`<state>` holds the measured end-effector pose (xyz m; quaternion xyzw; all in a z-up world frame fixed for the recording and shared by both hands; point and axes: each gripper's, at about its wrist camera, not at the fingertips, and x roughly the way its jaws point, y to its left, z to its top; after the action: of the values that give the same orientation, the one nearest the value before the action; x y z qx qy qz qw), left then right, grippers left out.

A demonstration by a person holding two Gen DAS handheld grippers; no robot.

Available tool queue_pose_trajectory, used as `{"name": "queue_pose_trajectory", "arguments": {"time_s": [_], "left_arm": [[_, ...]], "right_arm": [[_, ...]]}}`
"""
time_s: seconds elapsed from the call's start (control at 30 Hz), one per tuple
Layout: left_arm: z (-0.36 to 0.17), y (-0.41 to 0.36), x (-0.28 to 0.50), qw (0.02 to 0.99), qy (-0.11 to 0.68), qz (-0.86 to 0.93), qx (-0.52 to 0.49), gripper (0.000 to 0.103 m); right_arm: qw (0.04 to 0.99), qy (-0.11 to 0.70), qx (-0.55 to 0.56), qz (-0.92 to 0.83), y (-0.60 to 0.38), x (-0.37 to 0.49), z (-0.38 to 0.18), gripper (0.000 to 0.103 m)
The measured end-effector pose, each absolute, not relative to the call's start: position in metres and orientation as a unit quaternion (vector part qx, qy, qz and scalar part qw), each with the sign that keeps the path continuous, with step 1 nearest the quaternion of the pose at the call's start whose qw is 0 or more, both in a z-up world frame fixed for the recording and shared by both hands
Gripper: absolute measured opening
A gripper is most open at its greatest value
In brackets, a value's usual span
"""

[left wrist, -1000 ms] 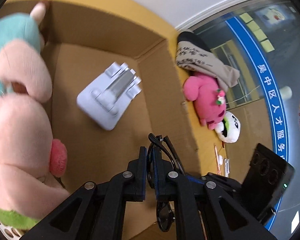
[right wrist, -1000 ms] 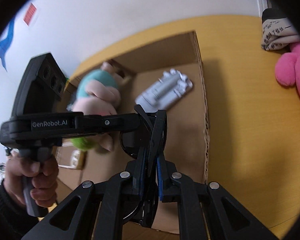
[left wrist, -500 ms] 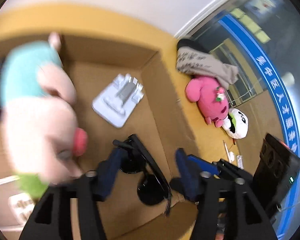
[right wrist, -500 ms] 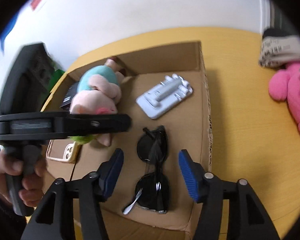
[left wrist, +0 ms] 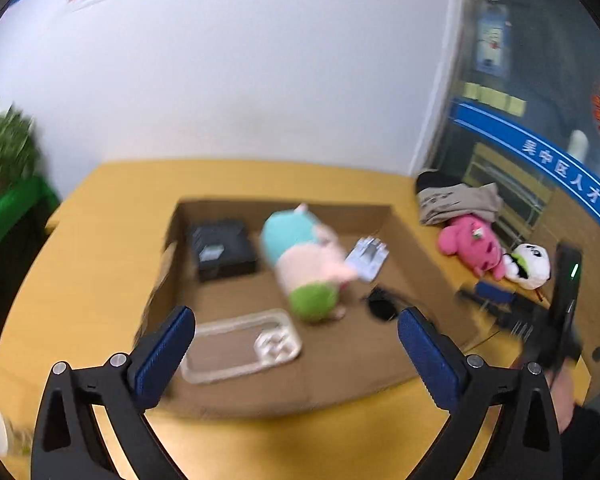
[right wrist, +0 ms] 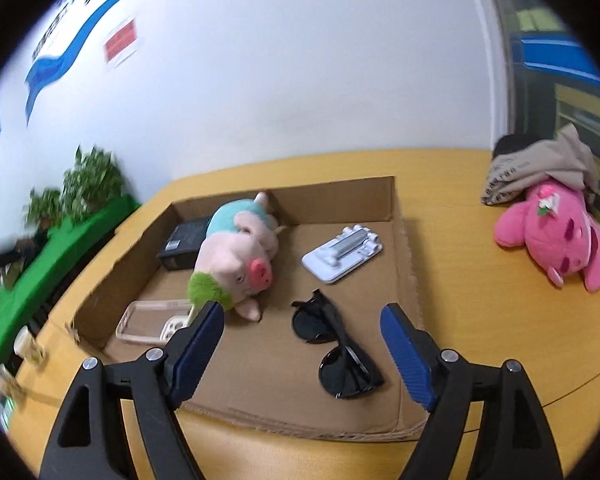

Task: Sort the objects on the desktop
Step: 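Lower the sunglasses into the box beside the white stand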

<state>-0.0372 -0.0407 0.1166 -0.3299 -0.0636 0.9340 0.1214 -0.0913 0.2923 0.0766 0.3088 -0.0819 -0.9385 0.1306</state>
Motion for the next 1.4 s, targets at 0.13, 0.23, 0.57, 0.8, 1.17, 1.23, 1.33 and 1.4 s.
{"name": "queue_pose_trajectory", "arguments": {"time_s": [0.13, 0.23, 0.57, 0.8, 1.17, 1.23, 1.33, 1.4], "left_arm": [[0.084, -0.056, -0.031, 0.101, -0.074, 0.928, -0.351, 0.103], [0.066, -0.054, -0.036, 0.099, -0.082, 0.926, -0.355, 0.103], [0.027, -0.038, -0.065, 0.122, -0.086, 0.917, -0.37, 0.103], [0.015, -0.034, -0.072, 0.135, -0.086, 0.916, -0.367, 0.103], [0.008, -0.032, -0.072, 0.142, -0.093, 0.923, -0.344, 0.103], [0.007, -0.031, -0.069, 0.142, -0.088, 0.927, -0.337, 0.103], [0.008, -0.032, -0.064, 0.145, -0.085, 0.931, -0.325, 0.103], [0.008, -0.033, -0.062, 0.147, -0.088, 0.932, -0.318, 0.103]], "right_arm": [[0.146, -0.097, 0.315, -0.933, 0.31, -0.115, 0.099, 0.07], [0.195, -0.043, 0.379, -0.904, 0.296, -0.148, 0.108, 0.047], [0.197, 0.034, 0.542, -0.816, 0.258, -0.204, 0.024, 0.009], [0.169, 0.019, 0.59, -0.789, 0.276, -0.208, -0.008, 0.009], [0.151, 0.058, 0.558, -0.814, 0.272, -0.2, 0.025, 0.009], [0.138, 0.072, 0.57, -0.807, 0.268, -0.204, 0.015, 0.009], [0.119, 0.061, 0.571, -0.81, 0.271, -0.206, 0.008, 0.009], [0.121, 0.053, 0.567, -0.813, 0.27, -0.206, 0.012, 0.009]]}}
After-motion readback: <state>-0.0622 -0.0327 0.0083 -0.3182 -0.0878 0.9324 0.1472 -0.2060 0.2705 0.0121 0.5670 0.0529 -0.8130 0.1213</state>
